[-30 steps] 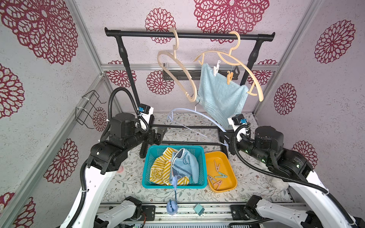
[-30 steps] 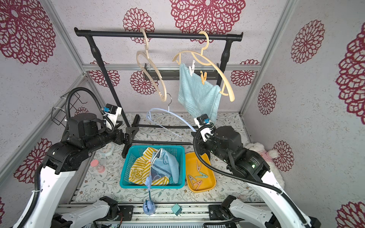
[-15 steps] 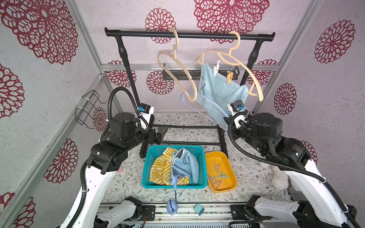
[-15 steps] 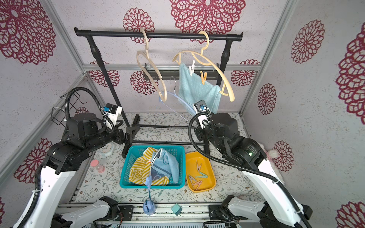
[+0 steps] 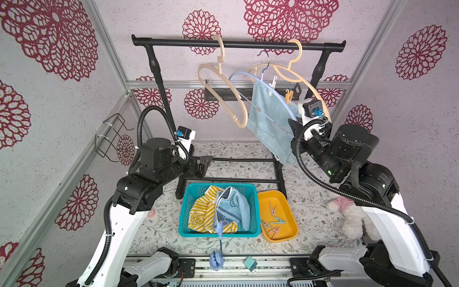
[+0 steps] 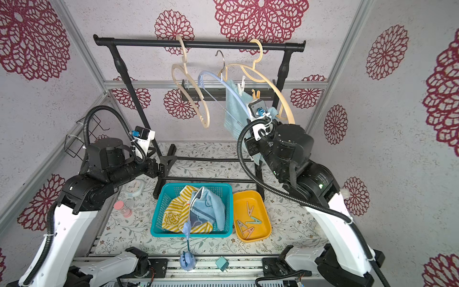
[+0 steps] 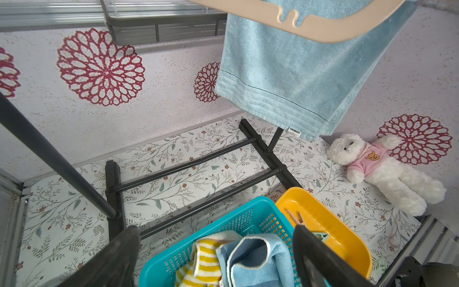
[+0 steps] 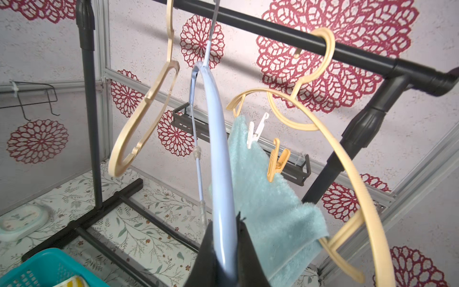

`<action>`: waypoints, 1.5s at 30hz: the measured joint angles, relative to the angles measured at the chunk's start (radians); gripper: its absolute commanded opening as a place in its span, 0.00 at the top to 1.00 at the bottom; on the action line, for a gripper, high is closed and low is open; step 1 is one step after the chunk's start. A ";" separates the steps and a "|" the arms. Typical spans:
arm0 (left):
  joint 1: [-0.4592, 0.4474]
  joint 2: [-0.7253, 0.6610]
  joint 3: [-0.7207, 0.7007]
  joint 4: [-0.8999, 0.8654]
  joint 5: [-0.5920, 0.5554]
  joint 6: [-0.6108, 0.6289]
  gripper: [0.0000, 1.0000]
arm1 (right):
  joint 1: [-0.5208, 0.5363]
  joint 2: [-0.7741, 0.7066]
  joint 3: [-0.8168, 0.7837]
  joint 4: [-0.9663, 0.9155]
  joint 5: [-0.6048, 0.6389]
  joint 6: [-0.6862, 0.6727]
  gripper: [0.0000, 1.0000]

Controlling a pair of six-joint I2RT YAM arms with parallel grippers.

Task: Remove the clothespins securing towels to the hanger
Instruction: Place the hanger on the clothesline.

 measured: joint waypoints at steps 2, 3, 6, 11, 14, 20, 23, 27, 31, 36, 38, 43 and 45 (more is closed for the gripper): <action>0.000 0.005 0.002 0.006 0.004 0.002 0.03 | 0.000 0.044 0.034 0.009 0.016 -0.025 1.00; 0.000 0.008 0.002 0.009 0.007 0.002 0.03 | 0.000 0.066 0.053 0.011 0.026 -0.034 1.00; 0.000 0.019 0.002 0.018 0.015 0.003 0.03 | 0.000 0.134 0.109 0.017 0.047 -0.060 1.00; 0.000 0.032 0.003 0.022 0.019 0.010 0.03 | 0.000 0.215 0.183 0.018 0.075 -0.085 1.00; 0.000 0.032 0.004 0.022 0.020 0.015 0.03 | 0.000 0.242 0.225 0.018 0.093 -0.095 1.00; 0.000 0.032 0.005 0.023 0.023 0.021 0.03 | -0.002 0.269 0.288 0.031 0.109 -0.101 1.00; 0.000 0.032 0.005 0.023 0.023 0.021 0.03 | -0.012 0.282 0.317 0.024 0.111 -0.101 1.00; 0.000 0.032 0.006 0.023 0.023 0.023 0.03 | -0.037 0.326 0.386 0.004 0.110 -0.100 1.00; 0.000 0.032 0.006 0.023 0.023 0.025 0.03 | -0.072 0.364 0.409 -0.014 0.096 -0.088 1.00; 0.000 0.032 0.006 0.023 0.023 0.025 0.03 | -0.101 0.394 0.409 -0.051 0.052 -0.061 1.00; 0.000 0.032 0.006 0.023 0.023 0.025 0.03 | -0.102 0.395 0.409 -0.052 0.036 -0.051 1.00; 0.000 0.032 0.006 0.023 0.022 0.025 0.03 | -0.103 0.392 0.405 -0.061 0.002 -0.035 1.00; 0.000 0.032 0.006 0.023 0.022 0.025 0.03 | -0.103 0.386 0.394 -0.056 -0.006 -0.024 1.00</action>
